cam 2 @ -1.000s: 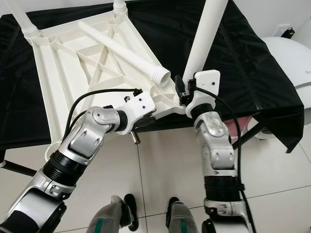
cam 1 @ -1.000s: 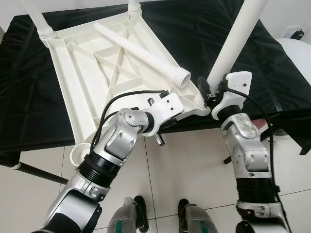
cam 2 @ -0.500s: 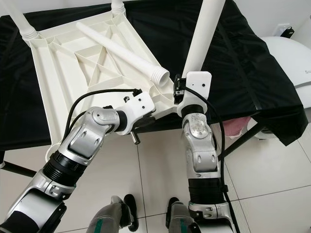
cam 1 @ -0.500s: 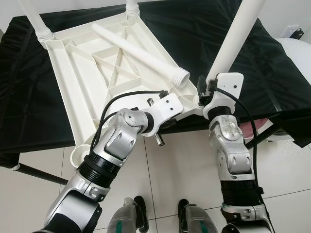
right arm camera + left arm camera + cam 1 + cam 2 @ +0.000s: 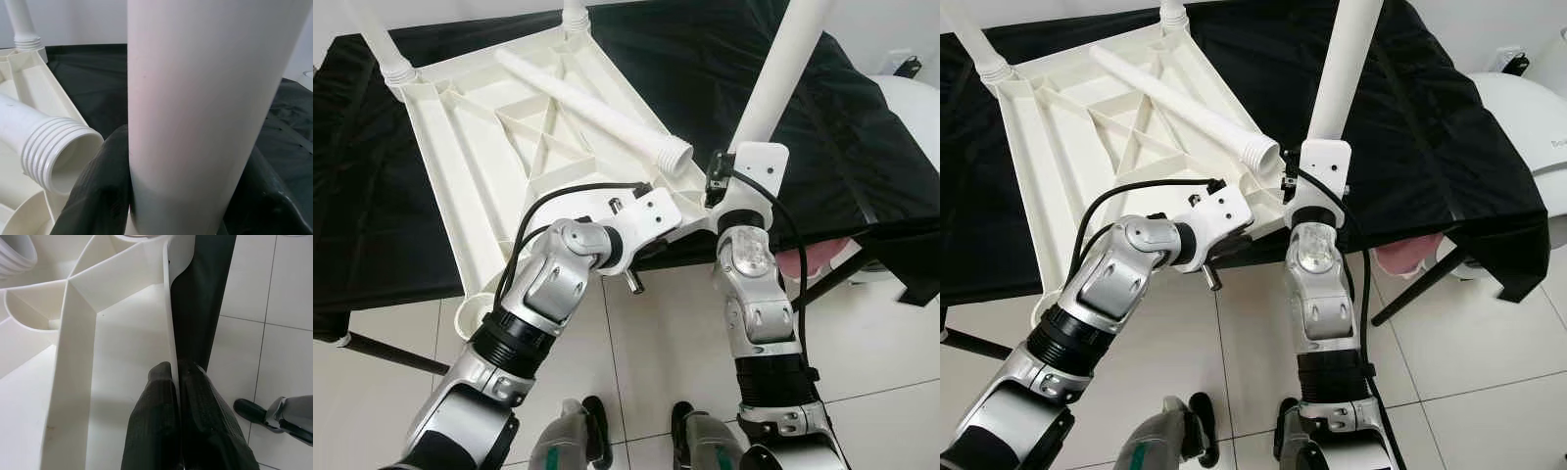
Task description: Building children table
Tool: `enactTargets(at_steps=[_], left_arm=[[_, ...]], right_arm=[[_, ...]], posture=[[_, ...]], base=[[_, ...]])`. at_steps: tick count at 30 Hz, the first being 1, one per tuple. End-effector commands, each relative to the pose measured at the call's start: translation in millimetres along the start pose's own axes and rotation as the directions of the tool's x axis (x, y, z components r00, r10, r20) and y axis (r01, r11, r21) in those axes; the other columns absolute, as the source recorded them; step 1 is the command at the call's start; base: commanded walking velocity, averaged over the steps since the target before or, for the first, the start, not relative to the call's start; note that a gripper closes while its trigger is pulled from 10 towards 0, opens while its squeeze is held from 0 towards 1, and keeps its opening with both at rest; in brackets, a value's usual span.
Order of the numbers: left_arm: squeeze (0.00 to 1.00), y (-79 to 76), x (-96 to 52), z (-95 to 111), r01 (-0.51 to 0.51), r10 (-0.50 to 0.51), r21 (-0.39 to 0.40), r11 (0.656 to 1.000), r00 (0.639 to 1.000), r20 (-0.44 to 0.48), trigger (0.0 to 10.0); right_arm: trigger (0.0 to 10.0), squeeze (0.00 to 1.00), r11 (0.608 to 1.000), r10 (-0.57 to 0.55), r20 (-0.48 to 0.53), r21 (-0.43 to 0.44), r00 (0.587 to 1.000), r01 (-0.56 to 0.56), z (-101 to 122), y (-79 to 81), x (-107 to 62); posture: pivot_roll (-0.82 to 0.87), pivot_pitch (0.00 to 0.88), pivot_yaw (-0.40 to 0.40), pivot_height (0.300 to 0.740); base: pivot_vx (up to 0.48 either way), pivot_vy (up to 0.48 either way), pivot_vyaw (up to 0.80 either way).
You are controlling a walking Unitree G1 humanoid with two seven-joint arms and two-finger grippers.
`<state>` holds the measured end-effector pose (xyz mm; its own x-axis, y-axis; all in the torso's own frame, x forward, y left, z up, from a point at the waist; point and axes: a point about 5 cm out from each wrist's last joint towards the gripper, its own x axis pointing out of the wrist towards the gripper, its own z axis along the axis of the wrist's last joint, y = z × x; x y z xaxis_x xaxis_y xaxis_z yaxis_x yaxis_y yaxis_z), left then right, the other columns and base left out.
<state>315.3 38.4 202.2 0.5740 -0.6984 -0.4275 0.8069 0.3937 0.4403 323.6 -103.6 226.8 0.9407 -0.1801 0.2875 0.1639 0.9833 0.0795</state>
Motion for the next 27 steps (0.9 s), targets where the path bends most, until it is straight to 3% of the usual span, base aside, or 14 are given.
enactTargets(at_steps=[1, 5, 6, 7, 21, 22, 23, 24, 27], left_arm=[[0.00, -1.5, 1.9, 9.3, -0.081, 0.080, 0.042, 0.996, 0.996, 0.025, 10.0], [0.00, -1.0, 1.7, 10.1, -0.083, 0.081, 0.042, 0.996, 0.996, 0.027, 10.0], [0.00, -0.7, 1.5, 10.2, -0.083, 0.082, 0.042, 0.996, 0.996, 0.027, 10.0], [0.00, -0.5, 1.3, 10.1, -0.084, 0.083, 0.042, 0.996, 0.996, 0.027, 10.0], [0.00, -1.3, 1.2, 10.4, -0.084, 0.083, 0.041, 0.996, 0.996, 0.028, 10.0], [0.00, -1.3, 1.3, 10.4, -0.084, 0.083, 0.041, 0.996, 0.996, 0.028, 10.0], [0.00, -1.3, 1.3, 10.4, -0.084, 0.083, 0.041, 0.996, 0.996, 0.028, 10.0], [0.00, -1.2, 1.4, 10.5, -0.084, 0.083, 0.042, 0.996, 0.996, 0.029, 10.0], [0.00, -0.8, 1.5, 10.9, -0.085, 0.084, 0.042, 0.996, 0.996, 0.029, 10.0]], right_arm=[[10.0, 0.00, 1.000, 0.014, -0.083, 0.027, 0.996, -0.011, -13.2, 15.7, -4.7], [10.0, 0.00, 1.000, -0.015, -0.097, 0.023, 0.995, 0.017, -16.7, 16.9, -5.8], [10.0, 0.44, 1.000, -0.016, -0.098, 0.024, 0.995, 0.019, -17.2, 16.9, -5.7], [10.0, 1.00, 0.999, -0.012, -0.099, 0.031, 0.995, 0.015, -17.3, 17.3, -5.4], [10.0, 1.00, 0.999, 0.030, -0.099, 0.041, 0.995, -0.026, -18.2, 14.1, -6.1], [10.0, 0.09, 0.998, 0.049, -0.086, 0.040, 0.995, -0.046, -16.6, 13.6, -5.7], [10.0, 0.09, 0.998, 0.049, -0.086, 0.040, 0.995, -0.046, -16.6, 13.6, -5.7], [10.0, 0.00, 0.997, 0.064, -0.078, 0.046, 0.995, -0.060, -15.4, 12.6, -5.4], [10.0, 0.00, 0.992, 0.107, -0.064, 0.067, 0.992, -0.103, -13.0, 8.2, -4.2]], posture=[[-0.13, 0.211, 0.056, 0.740], [-0.13, 0.211, 0.056, 0.740], [-0.13, 0.211, 0.056, 0.740], [-0.13, 0.211, 0.056, 0.740], [-0.13, 0.211, 0.053, 0.740], [-0.13, 0.211, 0.053, 0.740], [-0.13, 0.211, 0.053, 0.740], [-0.13, 0.211, 0.053, 0.740], [-0.13, 0.211, 0.053, 0.740]], base=[[0.000, 0.000, 0.00], [0.000, 0.000, 0.00], [0.000, 0.000, 0.00], [0.000, 0.000, 0.00], [0.000, 0.000, 0.00], [0.000, 0.000, 0.00], [0.000, 0.000, 0.00], [0.000, 0.000, 0.00], [0.000, 0.000, 0.00]])
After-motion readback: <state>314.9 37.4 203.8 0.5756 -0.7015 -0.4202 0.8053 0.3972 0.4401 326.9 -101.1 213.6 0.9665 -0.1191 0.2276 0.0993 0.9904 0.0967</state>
